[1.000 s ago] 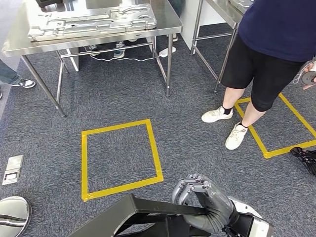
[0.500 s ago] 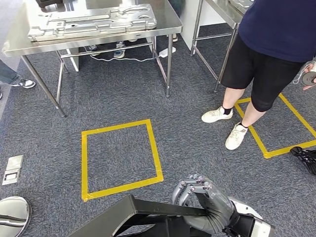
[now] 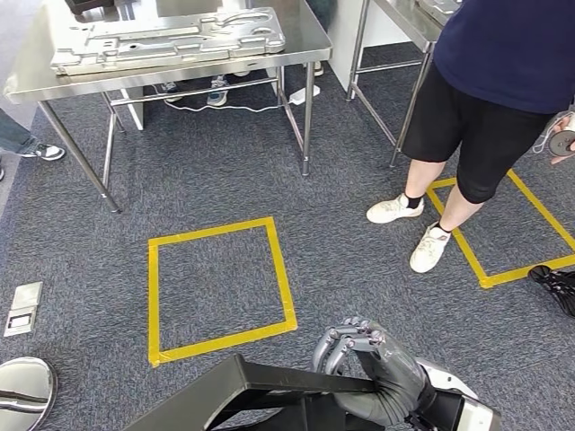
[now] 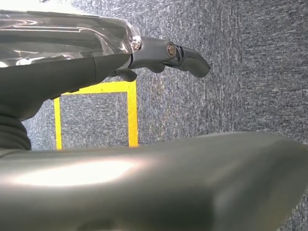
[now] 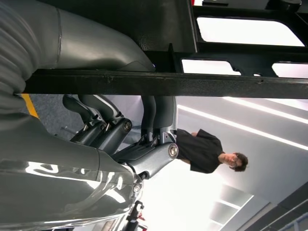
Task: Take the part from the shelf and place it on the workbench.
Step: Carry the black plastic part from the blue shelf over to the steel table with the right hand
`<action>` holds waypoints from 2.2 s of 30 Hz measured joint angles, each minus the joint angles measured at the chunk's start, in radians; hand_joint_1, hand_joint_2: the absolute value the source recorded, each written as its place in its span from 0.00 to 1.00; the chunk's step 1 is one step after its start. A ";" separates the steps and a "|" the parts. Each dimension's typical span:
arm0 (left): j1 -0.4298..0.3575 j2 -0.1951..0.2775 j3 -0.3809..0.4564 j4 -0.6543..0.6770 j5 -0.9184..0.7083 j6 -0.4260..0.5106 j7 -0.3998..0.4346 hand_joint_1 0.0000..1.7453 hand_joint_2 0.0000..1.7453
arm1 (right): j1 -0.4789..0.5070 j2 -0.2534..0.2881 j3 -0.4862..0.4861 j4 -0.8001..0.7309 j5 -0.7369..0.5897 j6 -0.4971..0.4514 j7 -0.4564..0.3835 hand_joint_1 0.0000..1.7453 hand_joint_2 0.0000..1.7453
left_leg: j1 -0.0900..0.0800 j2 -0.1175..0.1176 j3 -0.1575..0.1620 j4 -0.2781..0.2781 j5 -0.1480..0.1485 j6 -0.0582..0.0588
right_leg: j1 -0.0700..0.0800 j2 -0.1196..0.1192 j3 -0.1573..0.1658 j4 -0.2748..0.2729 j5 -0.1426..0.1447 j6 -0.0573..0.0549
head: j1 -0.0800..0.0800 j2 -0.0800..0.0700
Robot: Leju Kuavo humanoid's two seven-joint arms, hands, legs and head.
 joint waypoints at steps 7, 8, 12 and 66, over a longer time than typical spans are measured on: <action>0.000 -0.001 0.000 0.000 0.000 -0.003 0.001 0.00 1.00 | 0.001 0.000 0.000 -0.001 -0.001 -0.001 0.001 1.00 1.00 | 0.000 0.000 0.000 0.000 0.000 0.000 | 0.000 0.000 0.000 0.000 0.000 0.000 | 0.000 0.000; 0.000 -0.001 0.000 0.000 0.000 -0.003 0.001 0.00 1.00 | 0.001 0.000 0.000 -0.001 -0.001 -0.001 0.001 1.00 1.00 | 0.000 0.000 0.000 0.000 0.000 0.000 | 0.000 0.000 0.000 0.000 0.000 0.000 | 0.000 0.000; 0.000 -0.001 0.001 0.000 0.000 -0.003 0.001 0.00 1.00 | 0.001 0.000 0.000 -0.002 -0.001 -0.001 0.001 1.00 1.00 | 0.000 0.000 0.000 0.000 0.000 0.000 | 0.000 0.000 0.000 0.000 0.000 0.000 | 0.000 0.000; -0.002 -0.002 0.002 0.000 0.000 -0.003 -0.002 0.00 1.00 | -0.002 0.003 0.000 -0.009 0.017 -0.019 -0.001 1.00 1.00 | 0.011 0.085 -0.049 0.076 0.010 -0.016 | -0.005 -0.072 0.031 0.006 -0.029 -0.009 | 0.004 0.000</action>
